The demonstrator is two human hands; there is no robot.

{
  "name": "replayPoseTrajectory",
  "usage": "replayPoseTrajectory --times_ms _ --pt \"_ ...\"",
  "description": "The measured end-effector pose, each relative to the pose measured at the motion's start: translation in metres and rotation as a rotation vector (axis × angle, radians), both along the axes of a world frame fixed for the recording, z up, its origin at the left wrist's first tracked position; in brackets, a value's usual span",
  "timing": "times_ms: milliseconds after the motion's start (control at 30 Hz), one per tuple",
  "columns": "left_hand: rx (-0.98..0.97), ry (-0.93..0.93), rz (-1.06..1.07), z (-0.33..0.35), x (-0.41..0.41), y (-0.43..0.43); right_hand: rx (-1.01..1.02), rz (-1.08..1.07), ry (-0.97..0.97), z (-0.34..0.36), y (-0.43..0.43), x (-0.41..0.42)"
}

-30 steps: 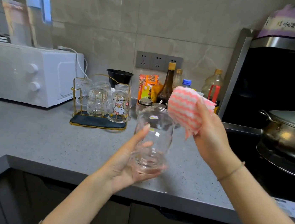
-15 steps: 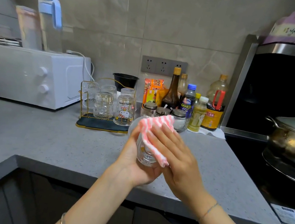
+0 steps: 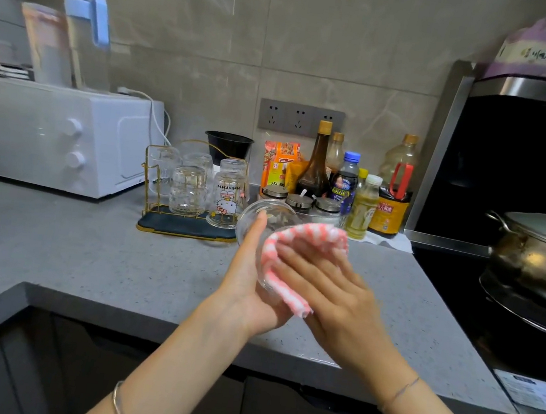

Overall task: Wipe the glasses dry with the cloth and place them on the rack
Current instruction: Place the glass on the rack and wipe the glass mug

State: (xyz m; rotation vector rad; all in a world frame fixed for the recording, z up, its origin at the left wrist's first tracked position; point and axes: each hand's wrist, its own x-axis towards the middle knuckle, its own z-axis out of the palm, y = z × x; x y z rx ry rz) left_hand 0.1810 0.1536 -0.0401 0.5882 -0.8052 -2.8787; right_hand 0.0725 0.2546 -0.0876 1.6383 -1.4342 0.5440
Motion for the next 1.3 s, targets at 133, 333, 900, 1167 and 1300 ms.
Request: replayPoseTrajectory --times_ms 133,333,900,1167,1300 --pt "0.117 0.014 0.104 0.003 0.0 -0.008 -0.025 -0.094 0.004 -0.002 0.009 -0.005" --pt "-0.066 0.043 -0.03 0.003 0.001 -0.009 0.096 0.038 0.057 -0.003 0.001 0.004" --pt "0.026 0.267 -0.042 -0.009 0.005 -0.031 -0.286 0.304 -1.612 0.062 0.02 -0.001" --pt "-0.554 0.216 0.143 -0.02 0.004 -0.026 -0.252 0.34 -1.393 0.109 0.011 -0.005" --pt "-0.871 0.212 0.224 -0.021 0.003 -0.02 -0.061 0.343 -1.208 0.111 -0.007 0.008"
